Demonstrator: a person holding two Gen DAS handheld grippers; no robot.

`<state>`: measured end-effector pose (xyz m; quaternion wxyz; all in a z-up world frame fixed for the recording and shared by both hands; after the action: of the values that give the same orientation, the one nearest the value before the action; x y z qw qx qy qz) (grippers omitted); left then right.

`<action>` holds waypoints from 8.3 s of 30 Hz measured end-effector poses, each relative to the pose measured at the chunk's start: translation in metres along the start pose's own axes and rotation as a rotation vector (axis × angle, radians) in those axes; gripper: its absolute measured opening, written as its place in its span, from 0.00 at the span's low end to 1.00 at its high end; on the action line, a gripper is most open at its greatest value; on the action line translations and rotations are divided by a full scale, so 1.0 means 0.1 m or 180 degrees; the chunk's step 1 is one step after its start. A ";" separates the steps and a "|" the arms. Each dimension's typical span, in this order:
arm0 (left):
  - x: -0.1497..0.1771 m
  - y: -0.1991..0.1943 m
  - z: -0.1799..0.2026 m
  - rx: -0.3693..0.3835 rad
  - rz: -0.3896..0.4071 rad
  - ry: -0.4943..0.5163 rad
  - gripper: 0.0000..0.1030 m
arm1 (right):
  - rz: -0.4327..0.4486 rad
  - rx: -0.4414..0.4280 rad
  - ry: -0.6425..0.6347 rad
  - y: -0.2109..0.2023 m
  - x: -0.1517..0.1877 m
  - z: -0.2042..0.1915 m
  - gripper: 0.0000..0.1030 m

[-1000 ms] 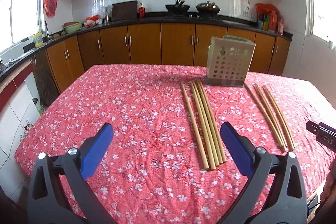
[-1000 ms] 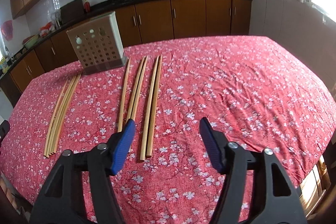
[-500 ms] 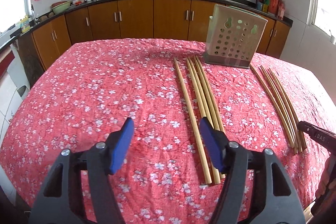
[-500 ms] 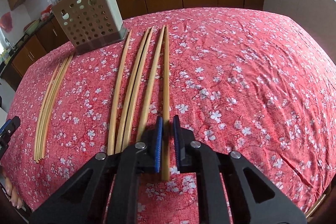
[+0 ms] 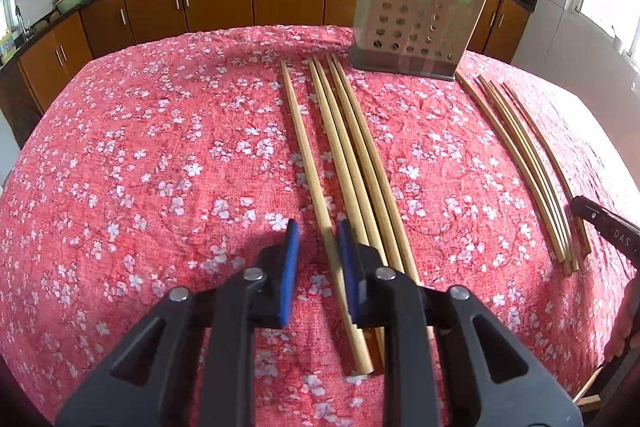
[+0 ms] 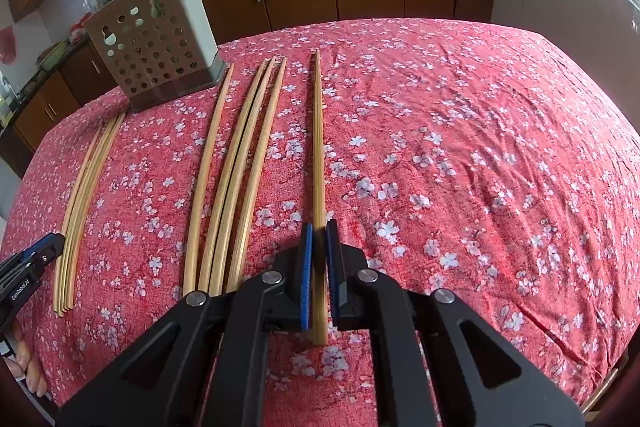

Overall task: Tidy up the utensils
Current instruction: 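Close the right tool on one wooden chopstick while the left tool grasps another, then lift both held chopsticks upright and carry them over the utensil holder, then lower the chopsticks into the holder and open both tools, then move both open tools back down to the chopsticks on the table, then close the right tool on a chopstick while the left tool grasps another, then lift both held chopsticks off the table toward the utensil holder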

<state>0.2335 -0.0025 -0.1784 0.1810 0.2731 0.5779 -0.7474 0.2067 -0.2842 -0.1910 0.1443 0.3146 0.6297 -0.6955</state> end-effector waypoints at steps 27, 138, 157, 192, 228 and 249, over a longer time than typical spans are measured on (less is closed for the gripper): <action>-0.19 -0.01 -0.62 -0.0136 0.0064 -0.0188 0.09 | 0.0144 0.0226 -0.0022 0.21 -0.21 0.27 0.08; -0.35 -0.74 -0.26 -0.0199 0.0883 -0.0120 0.32 | 0.0139 -0.0346 -0.0352 -0.17 -0.05 -0.37 0.15; -0.11 -0.24 0.13 0.0315 0.0292 -0.0067 0.22 | 0.0062 0.0024 -0.0201 0.12 -0.08 0.09 0.07; -0.14 0.00 -0.38 -0.0012 0.0068 -0.0263 0.08 | 0.0147 0.0158 -0.0437 0.17 -0.19 0.18 0.07; -0.14 -0.04 -0.55 0.0023 0.0148 -0.0421 0.09 | 0.0238 0.0228 -0.0470 0.22 -0.24 0.15 0.08; -0.13 -0.04 -0.55 0.0022 0.0149 -0.0415 0.09 | 0.0239 0.0229 -0.0469 0.22 -0.24 0.14 0.08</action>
<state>0.2524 0.0511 -0.1770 0.2348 0.2378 0.5558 -0.7612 0.2340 -0.3060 -0.1934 0.2048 0.2910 0.5798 -0.7330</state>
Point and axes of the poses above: each gripper's, at about its wrist camera, not at the fingertips, and y roughly the way its jaws point, z to its right, x to its underside, the point moved 9 cm from there along y, roughly the way its jaws point, and after that the axes turned 11 degrees about x, right-handed, at the moved point
